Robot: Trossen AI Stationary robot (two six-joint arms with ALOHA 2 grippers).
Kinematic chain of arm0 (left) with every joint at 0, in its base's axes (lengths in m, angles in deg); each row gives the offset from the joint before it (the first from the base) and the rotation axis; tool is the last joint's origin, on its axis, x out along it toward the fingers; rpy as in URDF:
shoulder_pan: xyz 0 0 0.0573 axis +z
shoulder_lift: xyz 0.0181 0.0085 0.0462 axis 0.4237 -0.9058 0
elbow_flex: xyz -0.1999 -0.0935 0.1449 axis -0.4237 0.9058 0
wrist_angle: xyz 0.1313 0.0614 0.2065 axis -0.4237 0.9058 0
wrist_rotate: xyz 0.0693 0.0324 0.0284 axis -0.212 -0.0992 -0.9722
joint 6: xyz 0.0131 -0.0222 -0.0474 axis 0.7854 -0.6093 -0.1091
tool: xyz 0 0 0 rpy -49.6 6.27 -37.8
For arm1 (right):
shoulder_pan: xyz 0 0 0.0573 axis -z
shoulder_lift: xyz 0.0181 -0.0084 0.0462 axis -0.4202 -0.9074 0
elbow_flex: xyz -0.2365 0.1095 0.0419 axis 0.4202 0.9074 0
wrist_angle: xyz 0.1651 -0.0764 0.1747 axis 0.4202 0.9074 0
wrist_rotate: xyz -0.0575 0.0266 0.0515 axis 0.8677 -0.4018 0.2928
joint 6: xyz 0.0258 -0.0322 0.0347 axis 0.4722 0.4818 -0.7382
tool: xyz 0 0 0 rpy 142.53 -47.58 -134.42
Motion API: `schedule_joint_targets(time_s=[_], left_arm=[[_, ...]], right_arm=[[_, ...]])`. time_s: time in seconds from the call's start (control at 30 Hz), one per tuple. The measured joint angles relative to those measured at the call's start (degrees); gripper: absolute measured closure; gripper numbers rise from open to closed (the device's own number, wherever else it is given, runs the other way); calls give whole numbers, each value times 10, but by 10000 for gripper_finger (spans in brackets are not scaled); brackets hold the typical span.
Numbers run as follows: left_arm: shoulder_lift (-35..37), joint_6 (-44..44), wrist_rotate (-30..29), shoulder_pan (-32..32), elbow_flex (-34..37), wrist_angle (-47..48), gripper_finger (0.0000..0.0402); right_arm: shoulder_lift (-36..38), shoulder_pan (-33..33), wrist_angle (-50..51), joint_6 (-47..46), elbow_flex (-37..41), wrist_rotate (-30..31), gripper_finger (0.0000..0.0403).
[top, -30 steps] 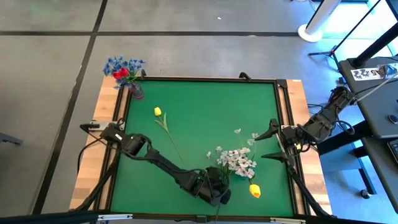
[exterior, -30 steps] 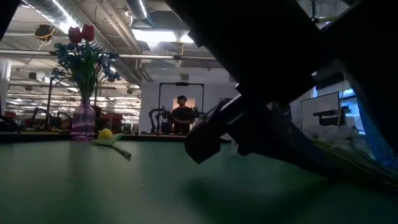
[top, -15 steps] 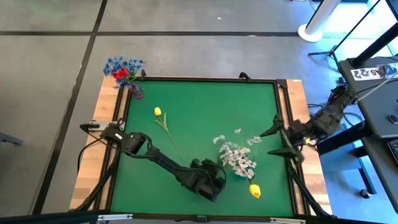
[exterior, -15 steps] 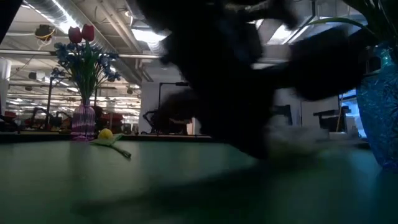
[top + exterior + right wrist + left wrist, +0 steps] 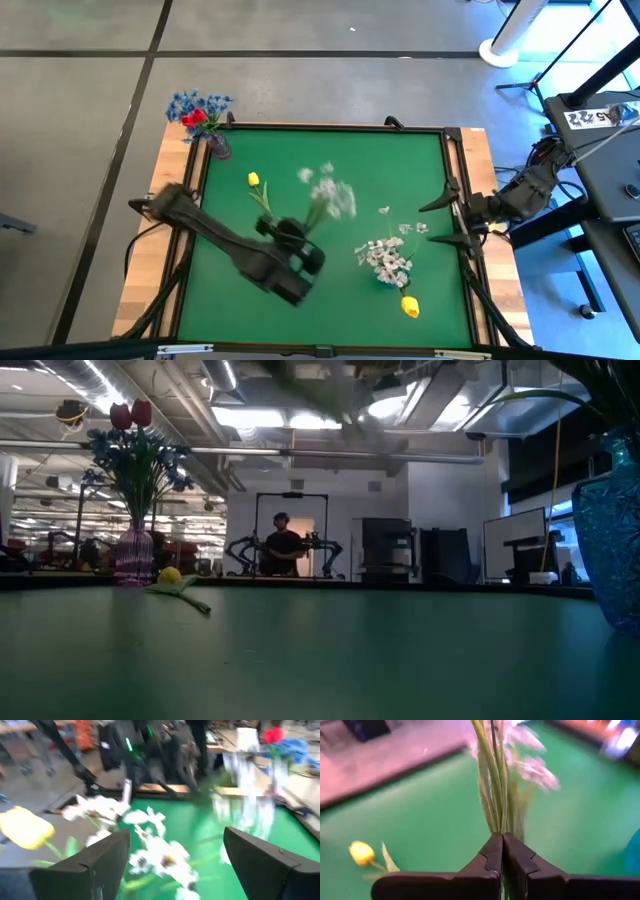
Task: Sort flowers into vase by color
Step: Put the white flowers into the blue vase
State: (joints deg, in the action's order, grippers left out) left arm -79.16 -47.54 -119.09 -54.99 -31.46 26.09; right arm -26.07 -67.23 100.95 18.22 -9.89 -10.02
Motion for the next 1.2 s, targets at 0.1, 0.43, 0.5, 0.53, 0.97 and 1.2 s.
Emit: schedule_joint_targets(time_s=[0.1,0.43,0.5,0.53,0.97,1.2], left_arm=[[60,-16,-82,-11,0,13,401],[112,114,-216,28,-1,-147,401],[99,223,-143,53,-1,-250,401],[89,282,-106,65,-1,-304,401],[46,708,243,245,51,-769,401],[47,817,393,312,164,-1069,402]], right_arm=[[-10,0,22,-2,8,44,81],[-58,61,34,-65,37,79,91],[-63,103,28,-66,28,8,103],[-67,126,24,-62,25,-23,110],[-81,293,-61,-15,23,-135,111],[-46,368,-94,-31,23,-54,96]])
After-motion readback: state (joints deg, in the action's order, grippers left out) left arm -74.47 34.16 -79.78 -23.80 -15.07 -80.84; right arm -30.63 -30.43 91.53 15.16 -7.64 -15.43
